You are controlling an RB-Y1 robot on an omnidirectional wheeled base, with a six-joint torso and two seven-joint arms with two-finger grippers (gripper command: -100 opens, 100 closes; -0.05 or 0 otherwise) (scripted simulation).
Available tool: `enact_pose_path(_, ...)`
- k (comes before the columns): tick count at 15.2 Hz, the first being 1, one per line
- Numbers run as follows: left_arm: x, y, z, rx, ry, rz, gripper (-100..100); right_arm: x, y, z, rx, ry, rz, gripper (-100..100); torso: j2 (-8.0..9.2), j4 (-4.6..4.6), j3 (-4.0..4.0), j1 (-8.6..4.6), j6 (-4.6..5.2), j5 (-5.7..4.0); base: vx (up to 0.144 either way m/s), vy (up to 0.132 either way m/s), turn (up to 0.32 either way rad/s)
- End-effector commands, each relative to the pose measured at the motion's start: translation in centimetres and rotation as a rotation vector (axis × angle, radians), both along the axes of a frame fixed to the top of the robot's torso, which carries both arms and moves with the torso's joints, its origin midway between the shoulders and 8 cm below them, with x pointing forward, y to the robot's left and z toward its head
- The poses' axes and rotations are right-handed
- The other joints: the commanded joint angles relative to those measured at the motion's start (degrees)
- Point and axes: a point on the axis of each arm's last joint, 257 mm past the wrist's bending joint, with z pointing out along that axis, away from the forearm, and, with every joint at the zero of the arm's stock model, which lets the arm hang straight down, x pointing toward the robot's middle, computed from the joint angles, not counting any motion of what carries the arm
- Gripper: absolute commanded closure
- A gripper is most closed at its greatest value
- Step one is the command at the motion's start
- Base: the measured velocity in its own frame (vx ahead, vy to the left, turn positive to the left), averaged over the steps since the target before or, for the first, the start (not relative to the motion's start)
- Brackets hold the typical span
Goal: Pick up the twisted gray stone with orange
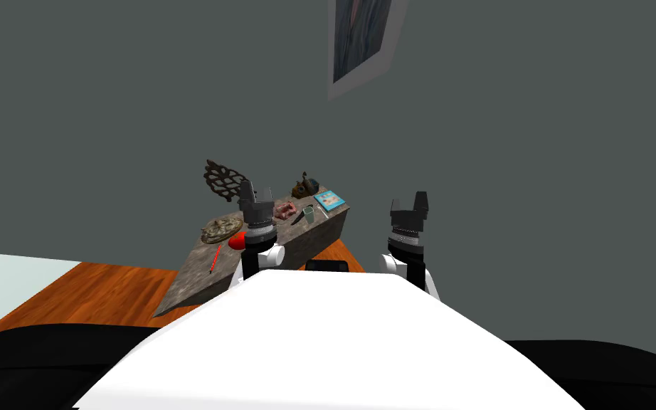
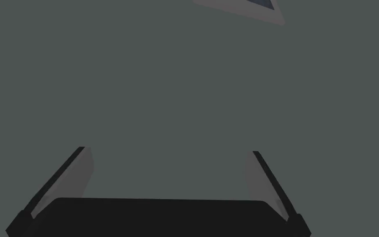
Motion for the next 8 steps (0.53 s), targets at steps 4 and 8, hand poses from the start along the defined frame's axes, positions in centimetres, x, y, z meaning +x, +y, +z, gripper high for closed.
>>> enact_pose_path(4,1.0,-1.4,-1.5,0.129,0.048,0.003,-100,0.0,0.0,0.0,0.0,0.0,0.0,0,0.17,0.03,0.1,-0.01,0.01,0.0,-0.043,-0.007,-0.032)
enact_pose_path(8,1.9,-2.4,-3.2,0.254,0.09,0.016,-100,0.0,0.0,0.0,0.0,0.0,0.0,0,0.2,0.04,0.11,0.05,0.01,0.01,-0.045,0.005,-0.056)
